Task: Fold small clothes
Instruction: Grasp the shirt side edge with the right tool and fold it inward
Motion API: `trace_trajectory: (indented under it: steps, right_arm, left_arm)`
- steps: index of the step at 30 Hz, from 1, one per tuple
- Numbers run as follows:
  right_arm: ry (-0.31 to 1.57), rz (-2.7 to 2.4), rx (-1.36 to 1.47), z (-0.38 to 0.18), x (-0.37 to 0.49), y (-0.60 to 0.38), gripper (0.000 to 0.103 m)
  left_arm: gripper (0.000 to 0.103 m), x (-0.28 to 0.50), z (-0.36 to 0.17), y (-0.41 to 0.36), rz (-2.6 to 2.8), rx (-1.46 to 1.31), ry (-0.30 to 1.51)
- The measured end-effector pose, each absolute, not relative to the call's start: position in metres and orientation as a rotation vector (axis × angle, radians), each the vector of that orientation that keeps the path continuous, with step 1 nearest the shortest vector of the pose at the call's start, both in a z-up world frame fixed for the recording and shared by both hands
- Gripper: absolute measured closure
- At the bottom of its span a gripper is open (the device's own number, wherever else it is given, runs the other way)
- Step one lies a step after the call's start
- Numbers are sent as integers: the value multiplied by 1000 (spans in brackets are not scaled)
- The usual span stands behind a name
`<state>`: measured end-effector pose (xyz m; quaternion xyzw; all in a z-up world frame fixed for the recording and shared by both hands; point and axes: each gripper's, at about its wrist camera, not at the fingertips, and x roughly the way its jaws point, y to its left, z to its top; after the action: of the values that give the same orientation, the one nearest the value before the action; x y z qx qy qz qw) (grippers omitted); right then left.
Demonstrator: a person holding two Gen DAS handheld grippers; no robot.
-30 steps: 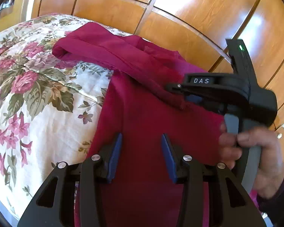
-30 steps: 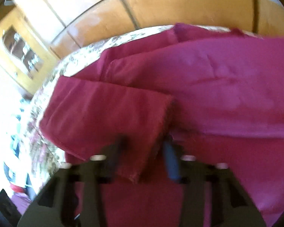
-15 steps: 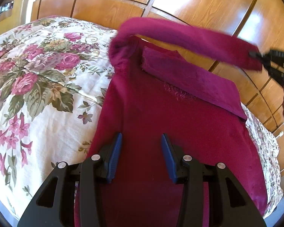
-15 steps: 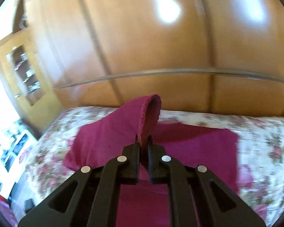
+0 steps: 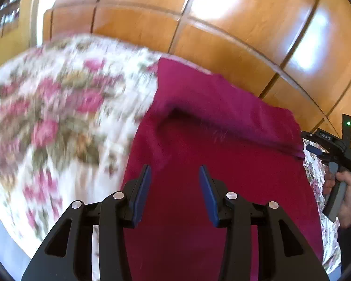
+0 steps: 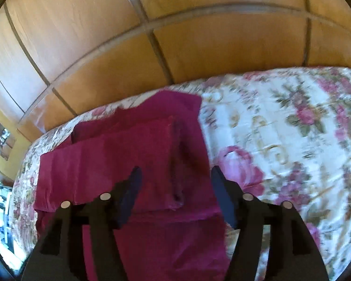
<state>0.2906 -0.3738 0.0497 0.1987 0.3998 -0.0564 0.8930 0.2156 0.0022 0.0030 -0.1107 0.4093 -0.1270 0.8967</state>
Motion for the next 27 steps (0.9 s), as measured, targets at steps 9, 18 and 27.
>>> trace_trajectory:
  steps: [9, 18, 27]
  right_arm:
    - [818, 13, 290, 60, 307, -321, 37]
    - [851, -94, 144, 9, 357, -319, 16]
    - [834, -97, 11, -8, 357, -301, 2]
  left_arm:
    - [61, 287, 25, -37, -309, -150, 771]
    - [61, 381, -11, -38, -242, -199, 880]
    - [69, 373, -25, -37, -177, -111, 861]
